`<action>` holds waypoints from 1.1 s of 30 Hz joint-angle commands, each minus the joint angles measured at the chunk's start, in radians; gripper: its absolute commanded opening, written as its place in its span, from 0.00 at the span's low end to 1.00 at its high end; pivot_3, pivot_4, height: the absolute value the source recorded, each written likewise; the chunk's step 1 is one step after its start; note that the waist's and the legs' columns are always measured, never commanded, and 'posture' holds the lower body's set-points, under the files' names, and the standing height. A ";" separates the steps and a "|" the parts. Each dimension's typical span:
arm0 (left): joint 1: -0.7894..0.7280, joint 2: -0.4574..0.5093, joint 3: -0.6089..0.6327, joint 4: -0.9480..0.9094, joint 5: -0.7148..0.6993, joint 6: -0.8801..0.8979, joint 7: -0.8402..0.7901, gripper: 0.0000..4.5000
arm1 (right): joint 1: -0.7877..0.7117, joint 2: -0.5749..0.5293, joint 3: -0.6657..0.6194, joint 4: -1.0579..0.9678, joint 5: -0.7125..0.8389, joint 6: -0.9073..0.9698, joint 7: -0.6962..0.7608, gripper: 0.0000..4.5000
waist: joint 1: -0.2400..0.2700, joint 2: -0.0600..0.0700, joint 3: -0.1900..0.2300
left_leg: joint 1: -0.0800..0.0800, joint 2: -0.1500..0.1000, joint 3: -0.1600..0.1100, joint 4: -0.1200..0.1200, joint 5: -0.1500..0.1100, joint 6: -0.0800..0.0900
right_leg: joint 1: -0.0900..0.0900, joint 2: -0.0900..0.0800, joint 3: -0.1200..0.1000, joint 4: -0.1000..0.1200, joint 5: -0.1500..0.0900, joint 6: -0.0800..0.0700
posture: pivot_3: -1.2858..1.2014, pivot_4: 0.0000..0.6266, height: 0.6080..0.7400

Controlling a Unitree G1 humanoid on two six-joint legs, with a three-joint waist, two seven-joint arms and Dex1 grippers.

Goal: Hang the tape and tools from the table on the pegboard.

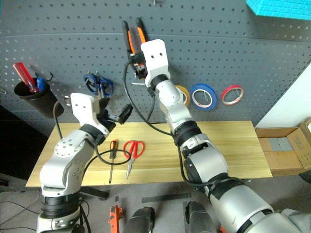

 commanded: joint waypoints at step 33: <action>0.134 0.155 0.163 -0.150 -0.054 0.112 -0.055 1.00 | 0.003 0.196 -0.044 0.154 0.061 -0.153 -0.194 0.58 | 0.026 0.007 0.042 | -0.004 -0.001 -0.016 0.002 0.006 -0.002 | 0.004 -0.003 -0.017 0.000 -0.001 -0.003 | 0.60 0.46 1.00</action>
